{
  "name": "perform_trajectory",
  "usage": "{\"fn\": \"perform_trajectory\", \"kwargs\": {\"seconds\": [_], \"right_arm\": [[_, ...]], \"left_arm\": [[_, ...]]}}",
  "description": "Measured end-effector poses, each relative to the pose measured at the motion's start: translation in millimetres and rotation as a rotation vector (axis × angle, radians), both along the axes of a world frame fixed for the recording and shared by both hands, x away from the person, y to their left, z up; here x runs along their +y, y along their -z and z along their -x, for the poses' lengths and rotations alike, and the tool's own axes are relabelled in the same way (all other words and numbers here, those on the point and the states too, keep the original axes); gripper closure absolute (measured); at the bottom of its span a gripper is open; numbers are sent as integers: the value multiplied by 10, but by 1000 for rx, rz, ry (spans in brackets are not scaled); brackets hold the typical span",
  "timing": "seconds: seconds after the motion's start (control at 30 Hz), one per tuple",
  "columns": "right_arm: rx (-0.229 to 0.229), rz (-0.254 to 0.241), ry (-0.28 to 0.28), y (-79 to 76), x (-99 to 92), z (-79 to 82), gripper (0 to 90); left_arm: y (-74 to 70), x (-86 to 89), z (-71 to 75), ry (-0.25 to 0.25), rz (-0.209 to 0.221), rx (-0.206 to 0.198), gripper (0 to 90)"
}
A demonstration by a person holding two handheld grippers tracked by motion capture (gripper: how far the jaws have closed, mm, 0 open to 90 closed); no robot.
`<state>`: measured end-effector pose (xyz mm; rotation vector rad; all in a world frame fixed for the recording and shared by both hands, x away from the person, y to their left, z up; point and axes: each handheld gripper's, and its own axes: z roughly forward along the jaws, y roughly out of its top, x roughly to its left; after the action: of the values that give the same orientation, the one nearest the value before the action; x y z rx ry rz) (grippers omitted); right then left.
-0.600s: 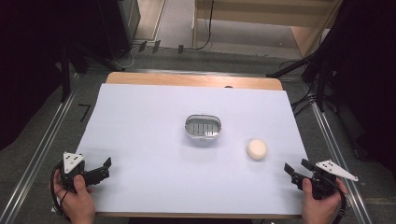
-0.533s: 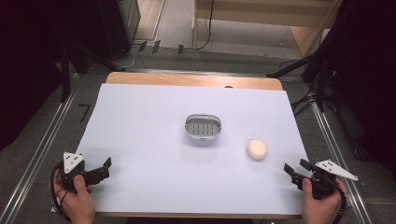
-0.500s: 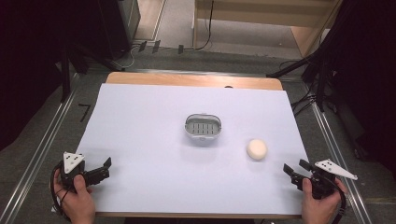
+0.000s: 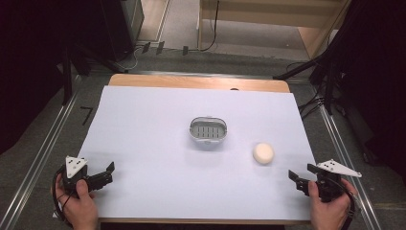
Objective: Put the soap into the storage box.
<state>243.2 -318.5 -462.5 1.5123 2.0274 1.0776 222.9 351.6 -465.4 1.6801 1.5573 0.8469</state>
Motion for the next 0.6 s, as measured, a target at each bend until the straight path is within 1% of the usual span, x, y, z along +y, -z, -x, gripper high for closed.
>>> {"fn": "perform_trajectory", "kwargs": {"seconds": [0.03,0.07,0.13,0.17,0.2,0.23,0.27,0.3,0.37,0.4,0.47,0.5,0.53,0.6], "right_arm": [[0,0,0,0,0,0,179],[13,15,-13,-20,16,-12,150],[44,70,-26,-44,56,-43,133],[74,99,-44,-52,76,-75,130],[74,99,-44,-52,76,-75,130],[86,99,-54,-55,78,-87,131],[105,91,-72,-56,80,-110,131],[126,110,-90,-52,93,-165,133],[157,106,-106,-50,93,-209,133],[157,106,-106,-50,93,-209,133],[177,103,-113,-59,108,-245,136],[198,126,-128,-68,145,-272,135],[210,141,-133,-67,168,-280,134],[241,172,-146,-63,208,-298,129]], "left_arm": [[-1,-6,0,-1,-7,3,1],[1,-12,-4,-1,-9,4,1],[1,-22,-7,-2,-22,11,1],[2,-25,-7,0,-24,9,1],[4,-26,-7,2,-24,5,1],[3,-27,-5,3,-23,4,1],[1,-25,-4,1,-24,7,1],[0,-20,-7,0,-20,11,1],[-1,-18,-6,1,-19,11,1],[1,-17,-4,5,-19,6,1],[0,-23,2,7,-22,1,1],[1,-28,7,8,-22,-3,1],[1,-31,8,8,-23,-6,1],[0,-32,5,7,-26,-1,1]]}}
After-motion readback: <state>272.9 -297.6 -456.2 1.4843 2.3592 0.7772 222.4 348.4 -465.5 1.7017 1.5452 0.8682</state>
